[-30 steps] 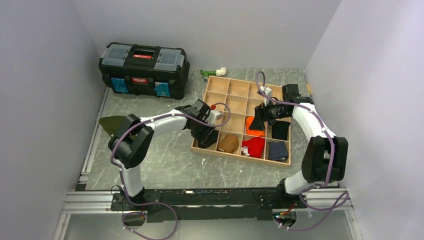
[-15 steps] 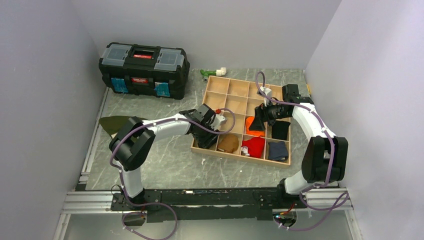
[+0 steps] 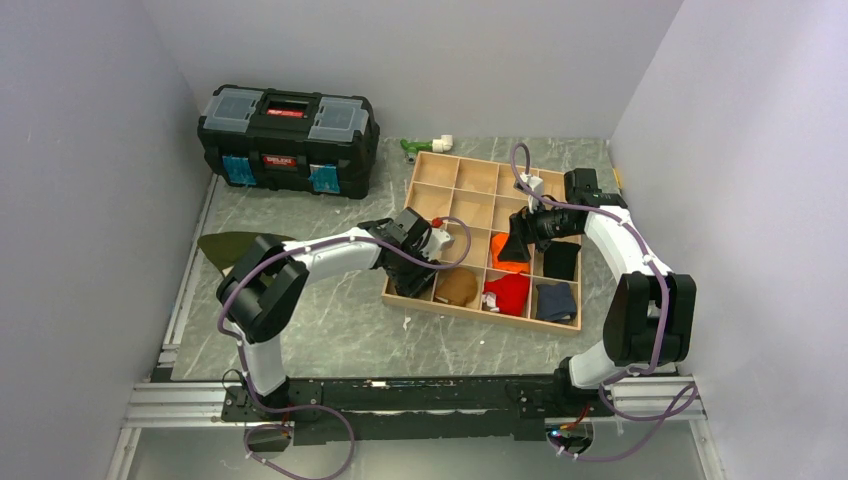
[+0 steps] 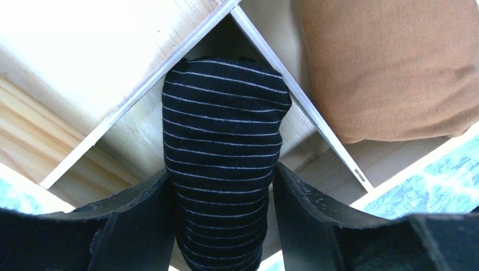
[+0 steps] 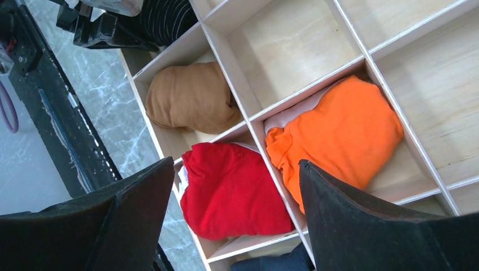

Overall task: Roll the underwear
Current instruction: Place the underwear in the storage box.

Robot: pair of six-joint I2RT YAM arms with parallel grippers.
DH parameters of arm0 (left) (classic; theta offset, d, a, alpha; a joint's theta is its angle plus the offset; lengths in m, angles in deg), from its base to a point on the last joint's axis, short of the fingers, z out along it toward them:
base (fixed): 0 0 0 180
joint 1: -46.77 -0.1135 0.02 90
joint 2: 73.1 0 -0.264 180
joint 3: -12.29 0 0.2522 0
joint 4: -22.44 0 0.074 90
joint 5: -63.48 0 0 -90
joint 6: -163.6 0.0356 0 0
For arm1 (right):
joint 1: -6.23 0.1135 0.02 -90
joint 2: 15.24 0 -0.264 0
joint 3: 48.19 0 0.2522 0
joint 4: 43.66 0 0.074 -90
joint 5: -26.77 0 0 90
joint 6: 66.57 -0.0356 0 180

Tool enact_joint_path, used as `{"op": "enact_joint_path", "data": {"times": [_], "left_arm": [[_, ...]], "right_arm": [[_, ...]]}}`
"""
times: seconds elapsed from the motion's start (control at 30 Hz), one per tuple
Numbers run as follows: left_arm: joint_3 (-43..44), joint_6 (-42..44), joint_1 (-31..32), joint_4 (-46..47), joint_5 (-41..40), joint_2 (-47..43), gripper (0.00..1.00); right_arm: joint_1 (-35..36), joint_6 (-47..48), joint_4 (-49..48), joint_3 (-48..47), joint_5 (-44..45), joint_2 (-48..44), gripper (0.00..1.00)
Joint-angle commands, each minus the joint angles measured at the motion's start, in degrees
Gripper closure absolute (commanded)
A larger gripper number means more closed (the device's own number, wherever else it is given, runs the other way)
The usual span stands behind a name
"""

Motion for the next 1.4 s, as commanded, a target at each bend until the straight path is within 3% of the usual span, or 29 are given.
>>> {"op": "enact_joint_path", "data": {"times": [0.0,1.0,1.17,1.37], "left_arm": [[0.05,1.89,-0.56,-1.99,-4.3,-3.0,0.37],[3.11,3.59,-0.63,-2.25,-2.25,-10.24,0.28],[1.73,4.36,-0.74,-1.83,-1.14,-11.34,0.37],[0.62,5.92,-1.02,-1.63,0.28,-10.88,0.55]], "right_arm": [[-0.28,1.28,0.32,-1.5,-1.76,-0.06,0.17],[-0.3,1.71,0.86,-2.05,-1.85,1.33,0.16],[-0.28,1.91,1.11,-2.13,-1.89,1.54,0.16],[-0.26,2.22,1.45,-2.32,-2.0,1.88,0.16]]}}
